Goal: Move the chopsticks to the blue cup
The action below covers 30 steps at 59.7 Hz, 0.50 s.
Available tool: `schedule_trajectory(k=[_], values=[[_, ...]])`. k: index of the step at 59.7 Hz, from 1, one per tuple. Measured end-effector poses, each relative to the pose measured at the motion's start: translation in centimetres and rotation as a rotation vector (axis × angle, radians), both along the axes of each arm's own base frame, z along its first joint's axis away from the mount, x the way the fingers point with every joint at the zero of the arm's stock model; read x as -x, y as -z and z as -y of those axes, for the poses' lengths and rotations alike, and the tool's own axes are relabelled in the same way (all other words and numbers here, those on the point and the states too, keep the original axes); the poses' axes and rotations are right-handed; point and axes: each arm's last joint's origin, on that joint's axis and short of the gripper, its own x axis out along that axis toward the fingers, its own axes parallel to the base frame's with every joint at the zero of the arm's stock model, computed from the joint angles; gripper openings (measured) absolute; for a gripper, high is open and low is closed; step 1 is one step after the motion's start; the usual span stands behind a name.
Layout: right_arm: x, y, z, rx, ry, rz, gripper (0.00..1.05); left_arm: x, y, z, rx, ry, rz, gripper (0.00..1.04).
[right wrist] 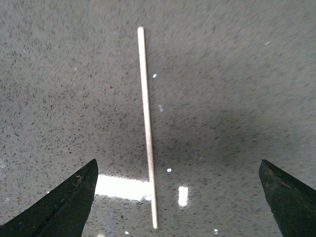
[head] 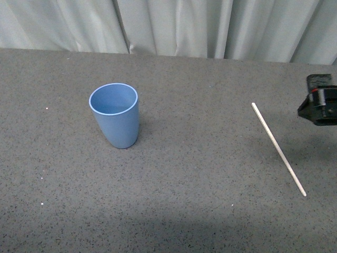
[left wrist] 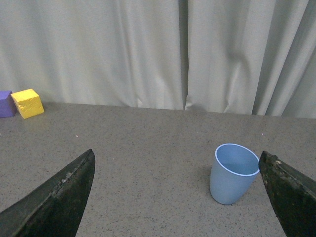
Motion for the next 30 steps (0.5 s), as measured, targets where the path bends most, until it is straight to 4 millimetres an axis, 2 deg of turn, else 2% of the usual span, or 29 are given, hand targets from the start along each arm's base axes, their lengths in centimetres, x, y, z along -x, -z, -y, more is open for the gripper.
schedule_trajectory(k=[5, 14, 30], values=[[-2.0, 1.5, -0.4, -0.030, 0.016, -0.094, 0.95, 0.0, 0.0, 0.0, 0.000, 0.000, 0.000, 0.98], [-4.1, 3.0, -0.6, -0.025, 0.031, -0.132, 0.95, 0.0, 0.0, 0.0, 0.000, 0.000, 0.000, 0.98], [-5.5, 5.5, -1.2, -0.035, 0.028, -0.210, 0.95, 0.0, 0.0, 0.0, 0.000, 0.000, 0.000, 0.98]])
